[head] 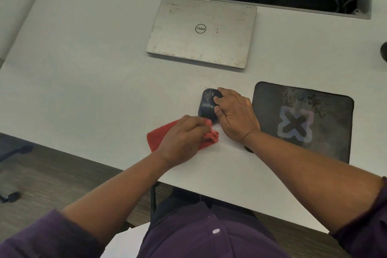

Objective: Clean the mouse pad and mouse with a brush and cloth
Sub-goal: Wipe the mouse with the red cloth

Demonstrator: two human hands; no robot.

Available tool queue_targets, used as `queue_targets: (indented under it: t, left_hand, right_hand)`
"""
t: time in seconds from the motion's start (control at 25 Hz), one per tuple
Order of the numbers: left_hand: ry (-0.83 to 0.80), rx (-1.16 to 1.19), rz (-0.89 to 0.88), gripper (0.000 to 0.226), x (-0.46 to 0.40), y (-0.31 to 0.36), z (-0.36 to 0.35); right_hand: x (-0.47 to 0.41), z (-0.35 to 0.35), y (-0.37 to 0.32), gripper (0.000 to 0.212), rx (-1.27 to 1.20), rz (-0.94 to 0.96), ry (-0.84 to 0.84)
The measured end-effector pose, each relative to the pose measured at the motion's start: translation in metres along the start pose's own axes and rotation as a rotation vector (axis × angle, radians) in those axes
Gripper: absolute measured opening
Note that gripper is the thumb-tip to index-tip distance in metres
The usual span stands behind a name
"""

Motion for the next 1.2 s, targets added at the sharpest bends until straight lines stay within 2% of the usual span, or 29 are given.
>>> queue_targets:
  t: [0.08,0.12,0.2,0.32,0.48,0.56,0.6,0.68,0.76,0.88,1.0,1.2]
  left_hand:
    - [0.131,-0.012,0.073,0.020,-0.009,-0.005,0.007]
    - [0.140,-0.025,0.069,0.026,-0.014,-0.004,0.004]
    - [0.096,-0.051,0.014,0.031,-0.019,0.001,-0.007]
    - [0.036,-0.031,-0.079,0.018,-0.012,0.001,-0.020]
    - [-0.070,0.030,-0.053,0.026,-0.002,-0.004,-0.022]
    - [-0.076,0.073,0.059,0.026,0.007,-0.009,-0.019]
    - [-0.029,0.108,0.162,0.026,0.011,-0.015,-0.012]
    - [0.156,0.152,0.404,0.029,0.014,-0.035,0.009]
    - [0.282,0.161,0.536,0.029,0.004,-0.052,0.022]
    - [0.209,0.234,0.539,0.034,-0.012,-0.046,0.015]
    - [0.126,0.387,0.712,0.055,-0.010,-0.044,0.003]
    - [0.130,0.383,0.786,0.049,-0.015,-0.054,0.003]
  right_hand:
    - [-0.001,-0.001,0.000,0.047,-0.002,-0.001,-0.011]
    - [-0.001,-0.001,0.000,0.048,-0.007,-0.002,-0.016]
    - [0.000,0.000,-0.002,0.048,-0.013,0.006,-0.004]
    - [0.000,0.001,-0.001,0.046,0.002,0.004,0.004]
    - [-0.001,-0.001,0.000,0.045,0.008,0.015,0.007]
    - [-0.001,0.000,0.000,0.045,-0.003,0.016,0.010]
    - [0.000,0.000,0.000,0.045,-0.004,0.015,0.012]
    - [0.001,-0.001,-0.001,0.044,0.010,0.016,0.017]
    - [0.000,-0.002,0.000,0.044,0.018,0.016,0.011]
    - [0.001,-0.003,0.001,0.044,0.028,0.018,0.009]
    - [0.000,-0.003,0.002,0.045,0.041,0.002,0.003]
    - [0.004,-0.001,-0.004,0.046,0.059,-0.032,0.044]
Point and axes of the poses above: each hand's wrist, its own x-axis away from the middle knuckle, its own z-axis out of the back of the hand, y = z × x, the point moved 6 cm from there along -x, towards the middle knuckle, and after that the axes turned 5 degrees about y, right-handed, at the moved point
